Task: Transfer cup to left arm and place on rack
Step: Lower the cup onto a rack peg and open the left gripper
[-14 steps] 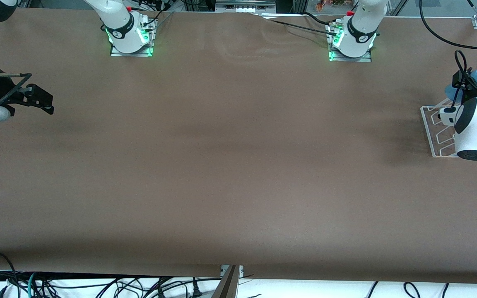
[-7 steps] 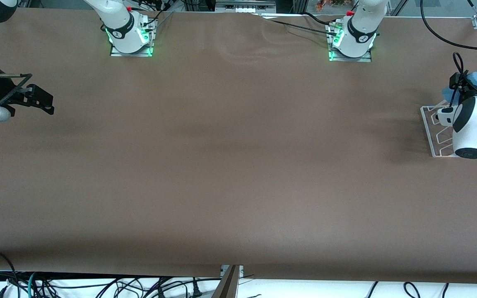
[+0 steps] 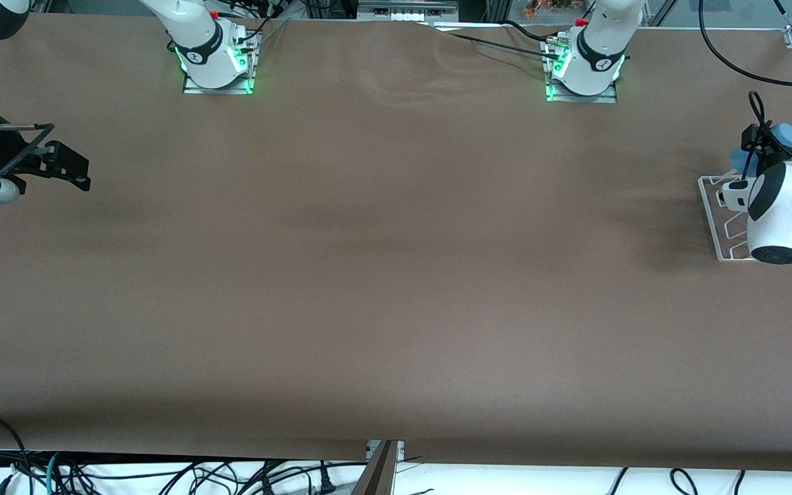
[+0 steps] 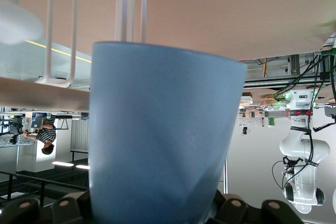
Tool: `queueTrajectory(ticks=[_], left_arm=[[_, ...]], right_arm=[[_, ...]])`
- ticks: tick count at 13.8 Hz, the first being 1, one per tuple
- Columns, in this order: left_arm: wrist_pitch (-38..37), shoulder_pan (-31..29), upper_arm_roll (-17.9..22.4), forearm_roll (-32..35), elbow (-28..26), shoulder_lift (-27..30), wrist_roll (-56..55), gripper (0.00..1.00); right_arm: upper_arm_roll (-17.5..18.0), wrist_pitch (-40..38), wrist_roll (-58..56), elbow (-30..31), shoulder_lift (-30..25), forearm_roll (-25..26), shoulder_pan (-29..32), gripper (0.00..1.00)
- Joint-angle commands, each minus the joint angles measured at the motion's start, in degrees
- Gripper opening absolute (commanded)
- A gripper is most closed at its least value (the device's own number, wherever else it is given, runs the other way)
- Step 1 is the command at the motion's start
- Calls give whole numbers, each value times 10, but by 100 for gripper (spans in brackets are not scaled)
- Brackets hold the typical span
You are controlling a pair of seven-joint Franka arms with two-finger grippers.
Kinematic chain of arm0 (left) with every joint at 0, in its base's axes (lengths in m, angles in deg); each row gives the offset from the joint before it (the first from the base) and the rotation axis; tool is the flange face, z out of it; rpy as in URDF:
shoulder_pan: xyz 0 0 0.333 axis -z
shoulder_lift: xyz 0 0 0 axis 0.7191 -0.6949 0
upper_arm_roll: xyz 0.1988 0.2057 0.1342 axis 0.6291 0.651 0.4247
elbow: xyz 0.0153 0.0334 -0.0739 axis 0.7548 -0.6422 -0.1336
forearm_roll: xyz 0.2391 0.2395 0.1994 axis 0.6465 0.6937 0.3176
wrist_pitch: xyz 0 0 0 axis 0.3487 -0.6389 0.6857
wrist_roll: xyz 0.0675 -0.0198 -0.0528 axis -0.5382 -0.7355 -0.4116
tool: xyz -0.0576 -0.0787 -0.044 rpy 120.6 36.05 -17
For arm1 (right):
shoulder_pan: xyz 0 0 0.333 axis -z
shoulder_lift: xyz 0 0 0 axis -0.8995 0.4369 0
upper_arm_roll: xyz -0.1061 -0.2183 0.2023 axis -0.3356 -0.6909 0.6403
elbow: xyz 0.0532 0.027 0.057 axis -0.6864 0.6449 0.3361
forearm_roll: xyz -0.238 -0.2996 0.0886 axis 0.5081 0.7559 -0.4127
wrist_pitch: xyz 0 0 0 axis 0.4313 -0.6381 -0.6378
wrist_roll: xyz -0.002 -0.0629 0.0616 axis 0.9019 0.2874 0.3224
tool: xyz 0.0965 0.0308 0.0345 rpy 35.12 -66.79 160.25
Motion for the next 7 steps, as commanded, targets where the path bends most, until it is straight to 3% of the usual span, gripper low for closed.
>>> queueTrajectory(ticks=[1, 7], left_arm=[[-3, -8, -2, -21, 15, 6, 3, 100], [-76, 26, -8, -29, 93, 9, 3, 100]], right_arm=[[3, 0, -9, -10, 4, -7, 5, 100], [2, 0, -8, -10, 7, -5, 6, 100]])
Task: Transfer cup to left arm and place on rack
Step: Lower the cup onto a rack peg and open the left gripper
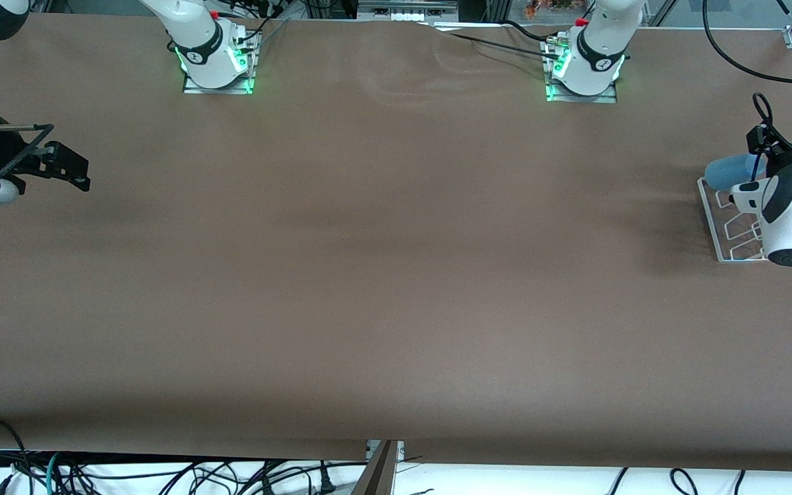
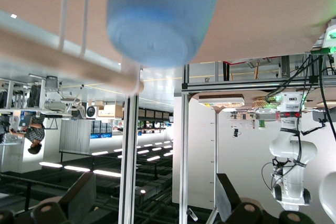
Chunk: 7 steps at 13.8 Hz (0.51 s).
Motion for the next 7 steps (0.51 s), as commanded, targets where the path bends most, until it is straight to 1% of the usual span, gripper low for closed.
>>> queueTrajectory(ticks=[1, 2, 3, 4, 5, 7], left_arm=[[-55, 34, 0, -45, 81, 7, -4, 100], [-77, 38, -2, -91, 131, 8, -8, 100], [-90, 47, -3, -120, 174, 12, -8, 100], [-90, 69, -7, -132, 202, 20, -8, 100], [-87, 91, -9, -148, 219, 34, -13, 100], [-84, 117, -11, -201, 263, 58, -60, 100]], right_arm=[[2, 0, -8, -10, 6, -6, 5, 100], [2, 0, -8, -9, 6, -6, 5, 100], [2, 0, -8, -10, 7, -6, 5, 100], [2, 0, -8, -10, 7, -5, 5, 100], [2, 1, -8, -10, 7, -5, 5, 100], [1, 1, -8, -10, 7, -5, 6, 100]])
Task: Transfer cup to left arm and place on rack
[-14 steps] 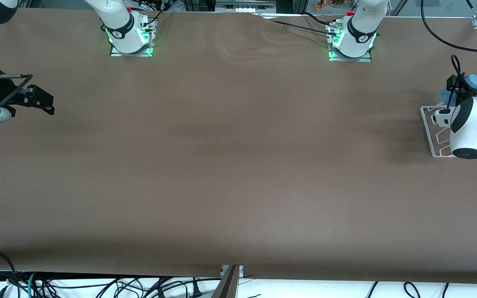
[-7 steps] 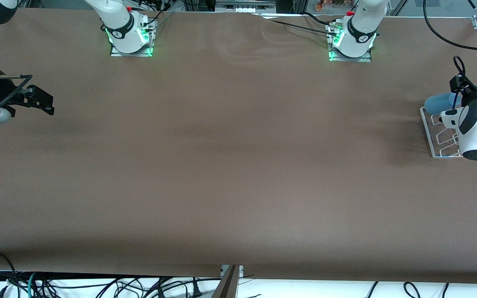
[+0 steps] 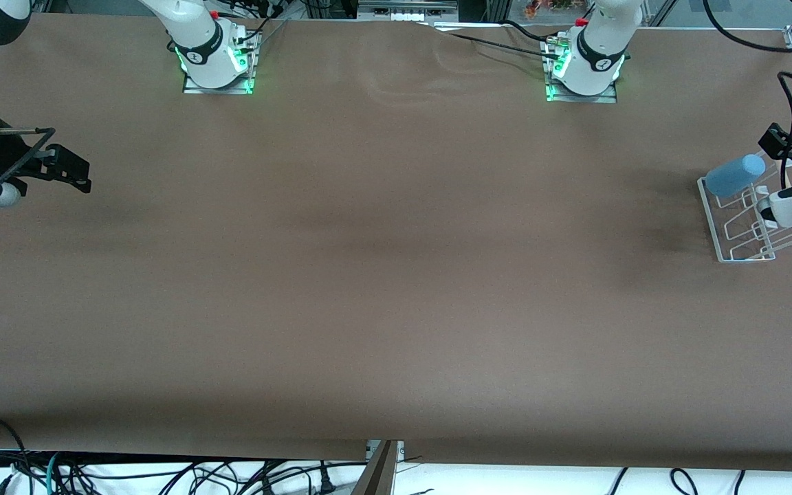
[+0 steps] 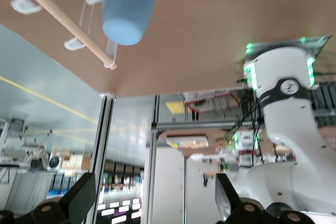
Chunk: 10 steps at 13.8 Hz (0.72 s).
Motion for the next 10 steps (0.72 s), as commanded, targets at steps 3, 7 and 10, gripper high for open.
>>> queueTrajectory(ticks=[3, 7, 10], left_arm=[[37, 48, -44, -135, 79, 51, -134, 100], [148, 47, -147, -163, 74, 72, -232, 100], [190, 43, -164, -191, 71, 73, -238, 100]], right_arm=[[0, 0, -8, -10, 3, -6, 5, 100], [1, 0, -4, -10, 3, -6, 4, 100], [1, 0, -6, -10, 3, -6, 4, 100]])
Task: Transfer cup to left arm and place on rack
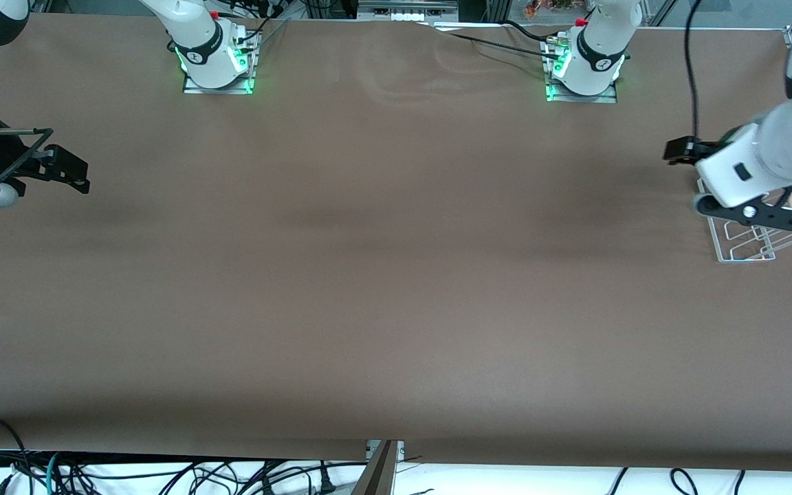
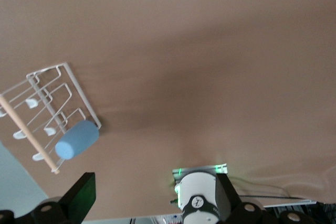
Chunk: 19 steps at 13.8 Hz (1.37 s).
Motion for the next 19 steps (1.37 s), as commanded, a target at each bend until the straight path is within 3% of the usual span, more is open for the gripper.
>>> queueTrajectory(ticks=[1, 3, 5, 6, 7, 9, 10, 15, 17, 19], left_arm=[[36, -10, -4, -38, -3, 4, -4, 100], [55, -4, 0, -55, -12, 24, -24, 100], [115, 20, 15, -66, -93, 94, -28, 100], [135, 50, 51, -70, -117, 127, -25, 100], [156, 103, 114, -88, -146, 160, -17, 100], [163, 224, 275, -141, -176, 204, -17, 100], [163, 256, 328, -149, -179, 215, -18, 100], [163, 305, 461, -188, -191, 265, -2, 100], [180, 304, 489, -215, -212, 280, -4, 100], [208, 303, 491, -216, -229, 283, -5, 100]], right_arm=[[2, 1, -7, -10, 3, -5, 4, 100], [2, 3, -7, -9, 3, -5, 3, 100], [2, 3, -7, -10, 3, -5, 3, 100], [2, 4, -8, -10, 3, -5, 3, 100], [2, 4, -8, -10, 3, -5, 3, 100], [2, 4, -7, -10, 3, -5, 3, 100], [2, 4, -7, -9, 4, -5, 3, 100], [2, 3, -5, -10, 4, -5, 4, 100], [1, 3, -4, -9, 3, -5, 4, 100], [2, 3, -5, -10, 3, -5, 5, 100]])
